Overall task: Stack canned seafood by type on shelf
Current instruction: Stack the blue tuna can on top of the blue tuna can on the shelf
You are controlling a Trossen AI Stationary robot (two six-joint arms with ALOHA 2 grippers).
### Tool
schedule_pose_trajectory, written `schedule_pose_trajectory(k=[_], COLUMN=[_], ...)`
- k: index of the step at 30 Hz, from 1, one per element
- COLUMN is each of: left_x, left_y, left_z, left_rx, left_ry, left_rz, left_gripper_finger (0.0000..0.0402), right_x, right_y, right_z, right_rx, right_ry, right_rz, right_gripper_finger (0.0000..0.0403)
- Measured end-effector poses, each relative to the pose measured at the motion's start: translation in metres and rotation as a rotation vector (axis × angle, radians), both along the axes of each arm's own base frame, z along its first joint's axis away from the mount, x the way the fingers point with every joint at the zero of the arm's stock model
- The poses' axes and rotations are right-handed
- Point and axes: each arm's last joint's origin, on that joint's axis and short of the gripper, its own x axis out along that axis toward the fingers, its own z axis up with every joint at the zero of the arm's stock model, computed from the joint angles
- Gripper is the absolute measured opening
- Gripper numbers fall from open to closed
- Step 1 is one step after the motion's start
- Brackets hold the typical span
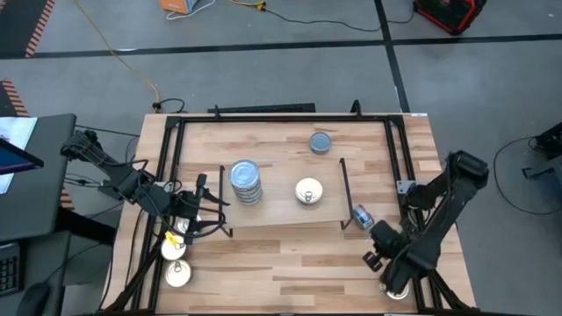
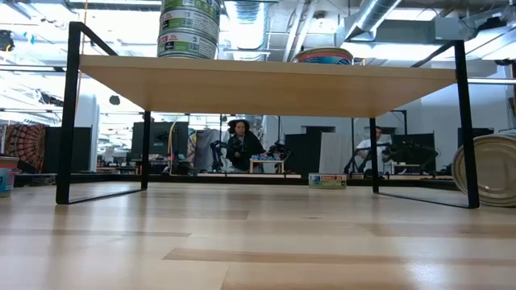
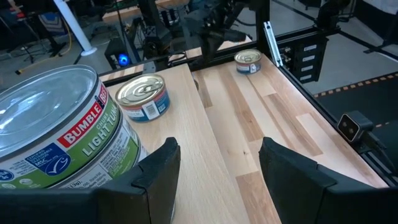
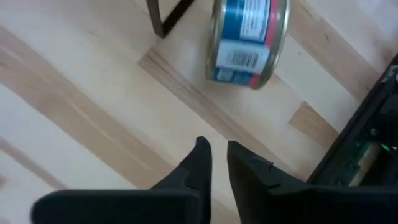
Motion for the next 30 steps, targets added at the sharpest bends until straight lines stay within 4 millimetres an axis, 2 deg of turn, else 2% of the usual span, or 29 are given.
schedule_pose_trajectory(k=[4, 12, 15, 22, 30], left_x=[0.0, 0.0, 0.0, 0.0, 0.0], left_y=[0.0, 0.0, 0.0, 0.0, 0.0], left_z=[0.0, 0.0, 0.0, 0.0, -0.001], left_rx=[-0.004, -0.006, -0.005, -0.005, -0.002], left_ry=[0.0, 0.001, 0.001, 0.002, 0.007], left_rz=[0.001, 0.001, 0.002, 0.002, 0.001], left_gripper_finger=[0.021, 0.021, 0.021, 0.021, 0.021], right_x=[0.004, 0.018, 0.022, 0.035, 0.017], right_y=[0.003, -0.006, -0.013, -0.027, -0.046], right_z=[-0.009, -0.012, -0.011, -0.013, -0.024], right_rx=[-0.03, -0.113, -0.139, -0.182, -0.173], right_ry=[0.016, -0.054, -0.041, -0.011, -0.018], right_rz=[-0.017, -0.053, -0.074, -0.042, -0.101], right_gripper_finger=[0.0143, 0.0333, 0.0387, 0.0379, 0.0384])
